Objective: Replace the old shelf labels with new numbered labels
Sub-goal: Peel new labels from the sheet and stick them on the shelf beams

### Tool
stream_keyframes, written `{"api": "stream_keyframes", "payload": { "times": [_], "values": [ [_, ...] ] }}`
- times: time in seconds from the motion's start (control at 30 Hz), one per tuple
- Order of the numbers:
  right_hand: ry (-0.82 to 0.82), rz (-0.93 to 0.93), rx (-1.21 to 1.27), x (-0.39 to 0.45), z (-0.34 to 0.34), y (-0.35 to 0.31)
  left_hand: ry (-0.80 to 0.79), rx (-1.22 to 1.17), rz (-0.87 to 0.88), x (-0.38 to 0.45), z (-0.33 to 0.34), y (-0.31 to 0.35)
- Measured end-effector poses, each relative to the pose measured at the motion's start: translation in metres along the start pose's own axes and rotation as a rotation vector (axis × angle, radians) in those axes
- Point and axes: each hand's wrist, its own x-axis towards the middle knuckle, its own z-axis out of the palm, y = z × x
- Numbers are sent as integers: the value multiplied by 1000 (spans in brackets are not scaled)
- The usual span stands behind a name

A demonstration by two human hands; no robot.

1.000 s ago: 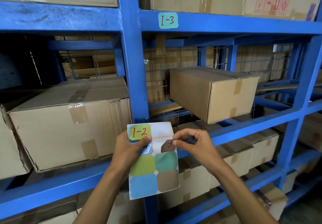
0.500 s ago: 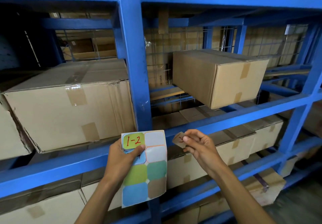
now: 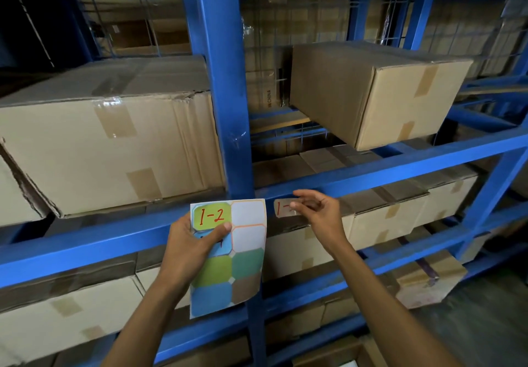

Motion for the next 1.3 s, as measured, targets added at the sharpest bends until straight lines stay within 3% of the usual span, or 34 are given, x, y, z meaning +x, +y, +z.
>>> {"api": "stream_keyframes", "payload": {
  "times": [0.43,1.3],
  "values": [
    [124,-34,78,9,9,23,-3,-6,-9,11,7,-5],
    [218,-172,-21,17,4,33,-37,-18,-7,24,21,-5]
  ]
}}
